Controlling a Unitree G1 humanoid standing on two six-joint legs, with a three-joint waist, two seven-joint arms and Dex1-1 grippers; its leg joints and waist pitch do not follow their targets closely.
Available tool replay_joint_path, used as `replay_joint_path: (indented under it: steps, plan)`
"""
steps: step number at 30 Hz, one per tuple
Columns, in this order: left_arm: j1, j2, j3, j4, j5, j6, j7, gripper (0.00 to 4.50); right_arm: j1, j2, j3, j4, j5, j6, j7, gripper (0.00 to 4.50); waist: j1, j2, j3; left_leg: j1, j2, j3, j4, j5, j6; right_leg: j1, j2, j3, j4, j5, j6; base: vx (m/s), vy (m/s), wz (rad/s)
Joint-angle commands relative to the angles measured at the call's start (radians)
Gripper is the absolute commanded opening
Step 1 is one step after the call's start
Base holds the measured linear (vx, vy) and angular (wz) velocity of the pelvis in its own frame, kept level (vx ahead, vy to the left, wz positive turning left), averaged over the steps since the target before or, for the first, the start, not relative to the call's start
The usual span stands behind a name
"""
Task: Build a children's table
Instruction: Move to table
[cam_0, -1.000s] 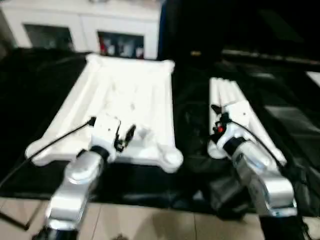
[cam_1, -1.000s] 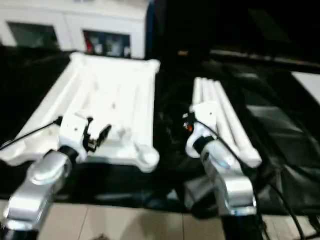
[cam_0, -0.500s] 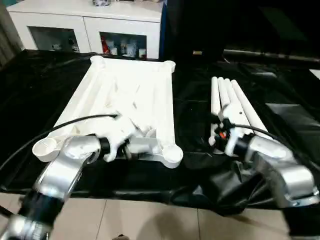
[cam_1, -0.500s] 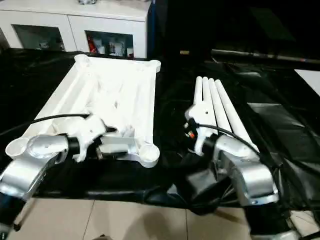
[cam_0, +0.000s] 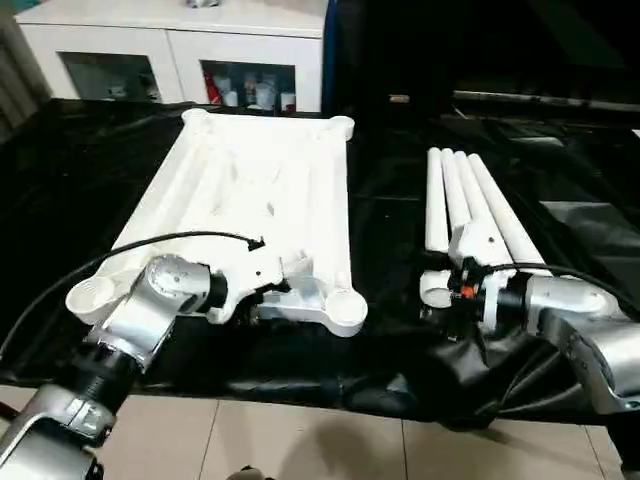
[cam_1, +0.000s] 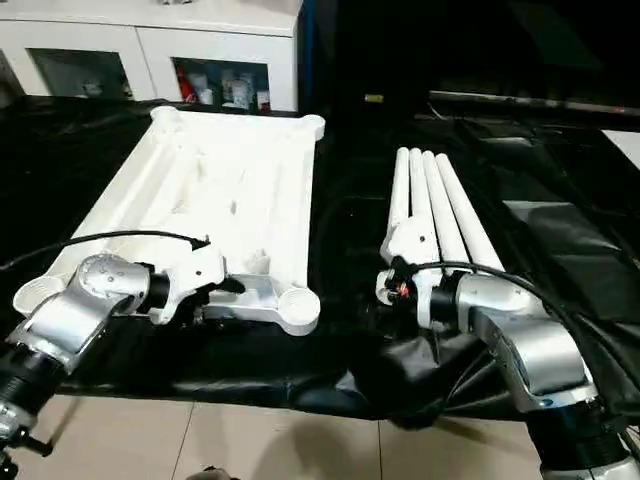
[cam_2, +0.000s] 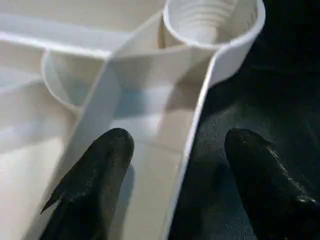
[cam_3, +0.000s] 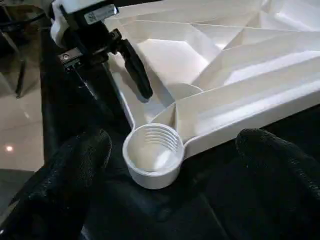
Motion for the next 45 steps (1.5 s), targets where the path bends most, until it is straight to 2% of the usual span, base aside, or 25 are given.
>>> replay_joint_path:
  steps: [1,5,10,20,21,23,26,30,32,35,37,39,41,45]
  plan:
    - [-0.030,0.002,0.005,0.007,0.010,-0.011,-0.001,3.14,0.004,-0.013,0.003,-0.028,0.004,0.009,0.012,4.50,0.003,0.012,-0.062,0.018,0.084,-0.033,-0.085,-0.172,0.013,0.036,-0.107,0.062,-0.071,-0.062,-0.267,0.000,0.000,0.00]
    - [-0.028,0.006,0.015,-0.001,-0.012,0.006,-0.032,2.69,0.011,-0.018,0.010,-0.031,0.008,0.010,0.017,4.50,0.007,0.004,-0.061,0.017,0.085,-0.032,-0.086,-0.168,0.014,0.036,-0.109,0.063,-0.071,-0.059,-0.266,0.000,0.000,0.00]
    - [-0.027,-0.001,0.033,-0.009,-0.044,0.025,-0.065,2.17,0.015,-0.016,0.016,-0.029,0.006,0.007,0.021,4.50,0.007,0.004,-0.060,0.017,0.085,-0.032,-0.087,-0.168,0.014,0.034,-0.110,0.062,-0.072,-0.080,-0.265,0.000,0.000,0.00]
    - [-0.029,0.002,0.028,0.000,-0.032,0.024,-0.082,1.60,0.024,-0.009,0.025,-0.036,0.006,0.008,0.025,4.50,0.007,0.007,-0.058,0.015,0.085,-0.032,-0.089,-0.176,0.012,0.034,-0.110,0.063,-0.075,-0.099,-0.257,0.000,0.000,0.00]
    - [-0.030,0.002,0.025,0.001,-0.030,0.028,-0.084,1.34,0.027,-0.008,0.026,-0.039,0.006,0.008,0.023,4.50,0.006,0.006,-0.058,0.017,0.086,-0.032,-0.089,-0.179,0.011,0.033,-0.110,0.063,-0.075,-0.102,-0.256,0.000,0.000,0.00]
    - [-0.031,-0.003,0.018,0.006,-0.026,0.033,-0.079,1.29,0.032,-0.006,0.029,-0.042,0.004,0.007,0.019,4.50,0.005,0.008,-0.058,0.016,0.086,-0.033,-0.090,-0.183,0.009,0.033,-0.110,0.063,-0.075,-0.102,-0.255,0.000,0.000,0.00]
    - [-0.032,-0.006,0.015,0.014,-0.018,0.031,-0.072,0.89,0.034,-0.005,0.031,-0.043,0.005,0.006,0.016,4.50,0.004,0.008,-0.058,0.016,0.086,-0.033,-0.090,-0.185,0.007,0.034,-0.110,0.064,-0.077,-0.105,-0.255,0.000,0.000,0.00]
    - [-0.035,-0.010,0.025,0.025,-0.019,0.031,-0.058,0.80,0.036,-0.005,0.031,-0.045,0.006,0.006,0.013,4.50,0.004,0.009,-0.057,0.017,0.086,-0.033,-0.090,-0.193,0.005,0.033,-0.110,0.064,-0.077,-0.108,-0.257,0.000,0.000,0.00]
    - [-0.040,-0.013,0.035,0.028,-0.024,0.042,-0.051,0.53,0.035,-0.006,0.030,-0.043,0.005,0.006,0.012,4.50,0.003,0.008,-0.057,0.017,0.086,-0.033,-0.091,-0.195,0.004,0.033,-0.110,0.064,-0.077,-0.107,-0.257,0.000,0.000,0.00]
    - [-0.055,-0.012,0.046,0.058,-0.004,0.050,-0.011,0.39,0.030,-0.002,0.030,-0.031,-0.008,0.008,-0.005,4.50,0.003,0.006,-0.057,0.017,0.086,-0.033,-0.091,-0.195,0.003,0.033,-0.110,0.064,-0.078,-0.113,-0.256,0.000,0.000,0.00]
    - [-0.060,-0.010,0.050,0.077,0.008,0.043,0.003,0.24,0.025,0.002,0.035,-0.022,-0.022,0.003,-0.018,4.50,-0.003,0.002,-0.056,0.009,0.083,-0.034,-0.091,-0.177,0.007,0.038,-0.110,0.063,-0.076,-0.105,-0.250,0.000,0.000,0.00]
    - [-0.067,-0.004,0.057,0.098,0.022,0.043,0.030,0.21,0.018,0.010,0.040,-0.011,-0.030,-0.002,-0.026,4.50,-0.008,-0.001,-0.056,0.007,0.082,-0.035,-0.091,-0.175,0.011,0.040,-0.111,0.062,-0.078,-0.115,-0.243,0.000,0.000,0.00]
    - [-0.074,0.000,0.060,0.112,0.031,0.045,0.052,0.13,0.013,0.013,0.042,-0.005,-0.034,-0.003,-0.032,4.50,-0.013,0.000,-0.056,0.009,0.080,-0.034,-0.089,-0.177,0.012,0.039,-0.111,0.063,-0.081,-0.136,-0.242,0.000,0.000,0.00]
    - [-0.082,0.000,0.068,0.132,0.035,0.014,0.064,0.06,0.007,0.014,0.043,0.003,-0.039,-0.008,-0.037,4.50,-0.021,-0.001,-0.058,0.008,0.079,-0.032,-0.086,-0.147,0.028,0.039,-0.107,0.062,-0.079,-0.103,-0.247,0.000,0.000,0.00]
